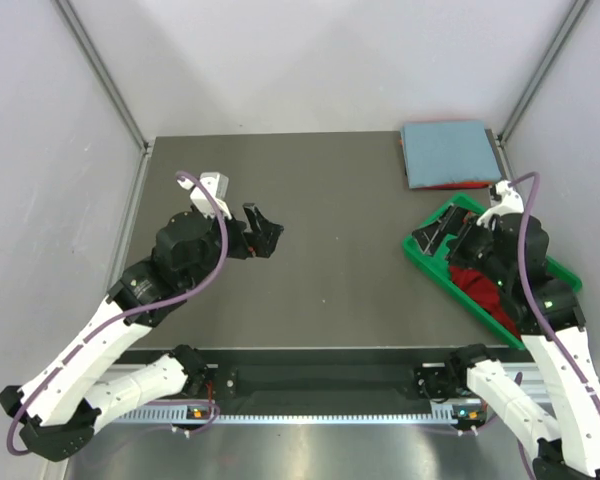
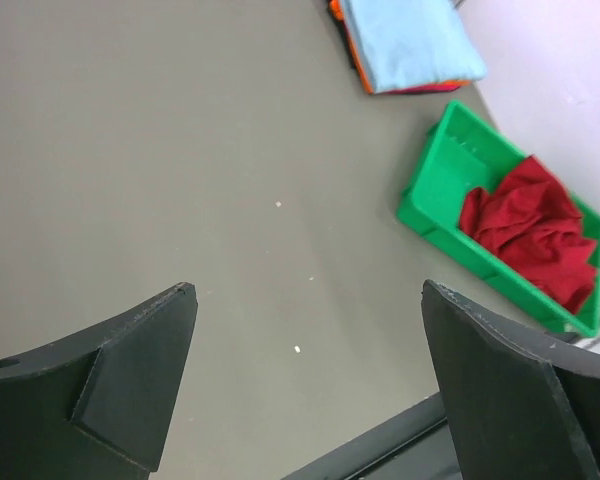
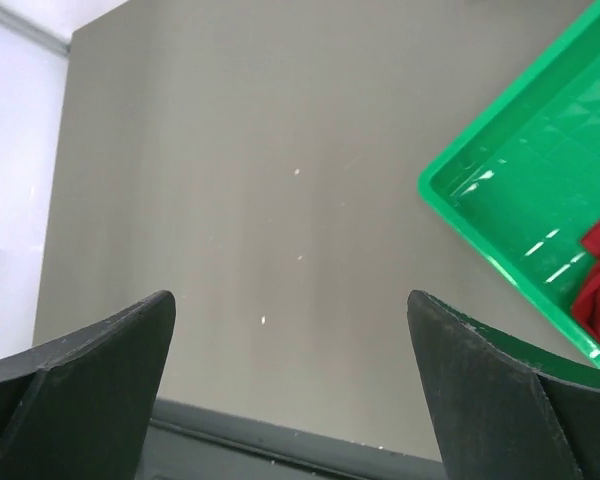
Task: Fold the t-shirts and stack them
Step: Grab the tshirt from the pile
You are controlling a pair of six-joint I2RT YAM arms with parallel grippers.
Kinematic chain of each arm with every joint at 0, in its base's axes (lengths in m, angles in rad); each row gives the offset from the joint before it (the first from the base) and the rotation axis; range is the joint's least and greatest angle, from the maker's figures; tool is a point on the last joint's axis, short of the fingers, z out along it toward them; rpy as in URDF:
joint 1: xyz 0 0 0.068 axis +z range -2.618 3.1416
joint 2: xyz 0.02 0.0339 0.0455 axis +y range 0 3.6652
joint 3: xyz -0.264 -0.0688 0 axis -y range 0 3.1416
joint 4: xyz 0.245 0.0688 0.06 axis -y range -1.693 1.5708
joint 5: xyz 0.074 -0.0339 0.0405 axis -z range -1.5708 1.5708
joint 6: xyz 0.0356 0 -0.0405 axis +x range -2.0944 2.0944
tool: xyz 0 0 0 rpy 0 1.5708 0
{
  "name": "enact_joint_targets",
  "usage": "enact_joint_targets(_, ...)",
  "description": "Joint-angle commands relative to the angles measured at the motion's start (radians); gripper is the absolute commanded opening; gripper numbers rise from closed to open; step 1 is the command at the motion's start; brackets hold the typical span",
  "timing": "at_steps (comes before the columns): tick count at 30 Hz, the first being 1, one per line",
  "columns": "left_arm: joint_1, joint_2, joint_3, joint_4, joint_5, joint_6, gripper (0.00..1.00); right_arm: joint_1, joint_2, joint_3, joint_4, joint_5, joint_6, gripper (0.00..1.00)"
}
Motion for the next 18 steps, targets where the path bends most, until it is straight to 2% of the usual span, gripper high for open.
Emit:
enact_joint_targets(1, 0.003, 0.003, -0.029, 0.048, -0.029, 0.036, 0.99, 0.004, -0.006, 0.029, -0.004, 0.098, 0.025, 1.00)
enact_joint_targets(6, 0.003, 0.029, -0.061, 0.053, -0.065, 0.076, 0.99, 0.004, 0.015, 0.042, -0.030, 0.292, 0.048, 1.00)
enact_joint_targets(10, 0.003, 0.041, -0.092, 0.044, -0.105, 0.099, 0.98, -0.003, 0.113, 0.066, -0.076, 0.619, 0.037, 1.00)
enact_joint_targets(13, 0.003, 0.044, -0.100, 0.025, -0.108, 0.108, 0.98, -0.053, 0.253, 0.085, -0.079, 0.717, 0.014, 0.99)
enact_joint_targets(18, 0.003, 0.040, -0.104, 0.015, -0.107, 0.116, 0.98, -0.187, 0.428, 0.069, -0.028, 0.699, 0.035, 1.00)
